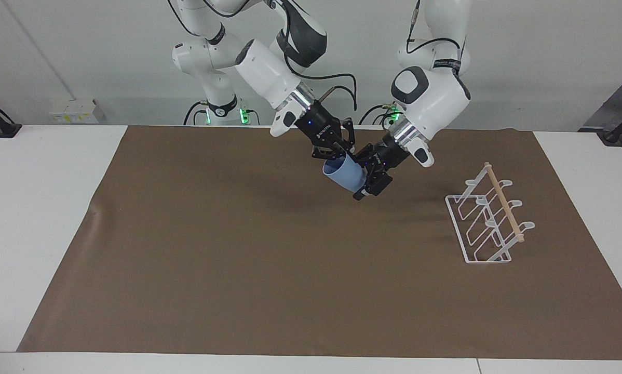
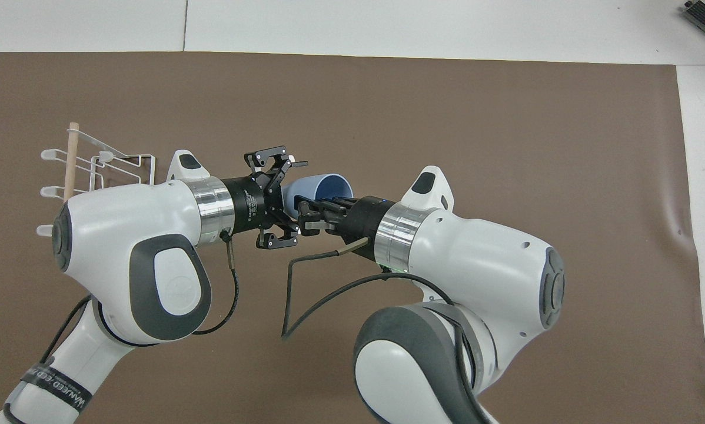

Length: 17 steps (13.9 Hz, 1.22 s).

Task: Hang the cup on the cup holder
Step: 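Grasp the blue cup with the left gripper beside the right gripper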

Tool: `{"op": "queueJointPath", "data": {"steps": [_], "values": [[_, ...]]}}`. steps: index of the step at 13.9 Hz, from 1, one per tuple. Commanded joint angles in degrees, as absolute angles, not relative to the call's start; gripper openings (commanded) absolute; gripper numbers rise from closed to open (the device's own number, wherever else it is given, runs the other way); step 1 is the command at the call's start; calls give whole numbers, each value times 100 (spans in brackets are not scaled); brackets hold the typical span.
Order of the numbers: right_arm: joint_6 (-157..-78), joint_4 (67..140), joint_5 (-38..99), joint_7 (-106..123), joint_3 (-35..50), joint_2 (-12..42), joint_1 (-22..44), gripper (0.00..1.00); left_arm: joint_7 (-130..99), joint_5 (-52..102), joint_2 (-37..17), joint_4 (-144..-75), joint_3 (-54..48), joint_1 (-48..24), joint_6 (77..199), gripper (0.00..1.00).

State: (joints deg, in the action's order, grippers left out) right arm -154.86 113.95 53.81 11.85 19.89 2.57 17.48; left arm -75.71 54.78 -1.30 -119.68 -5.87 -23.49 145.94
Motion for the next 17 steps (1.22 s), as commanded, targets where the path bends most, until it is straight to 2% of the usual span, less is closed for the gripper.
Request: {"op": "queueJointPath", "data": {"steps": [1, 2, 7, 8, 9, 10, 17], "values": [[-15521, 11391, 5634, 1424, 2004, 246, 1767, 0, -7559, 5616, -132, -11997, -536, -2434, 14774, 69], [-15521, 11391, 5634, 1424, 2004, 246, 1767, 0, -7489, 5581, -132, -12006, -536, -2435, 14757, 1], [-15513, 11391, 5634, 1398, 2004, 246, 1767, 0, -7198, 5590, -123, -12006, -545, -2435, 14669, 0], [-15504, 11391, 5634, 1389, 2004, 246, 1767, 6, -7216, 5590, -123, -12006, -545, -2435, 14669, 0], [-15504, 11391, 5634, 1389, 2004, 246, 1758, 60, -7225, 5590, -123, -12006, -545, -2435, 14669, 0], [-15504, 11391, 5634, 1380, 2004, 246, 1758, 99, -7225, 5590, -123, -12006, -536, -2435, 14669, 0], [-15504, 11382, 5643, 1362, 2004, 246, 1696, 100, -7251, 5590, -123, -11988, -527, -2382, 14660, 0]]}}
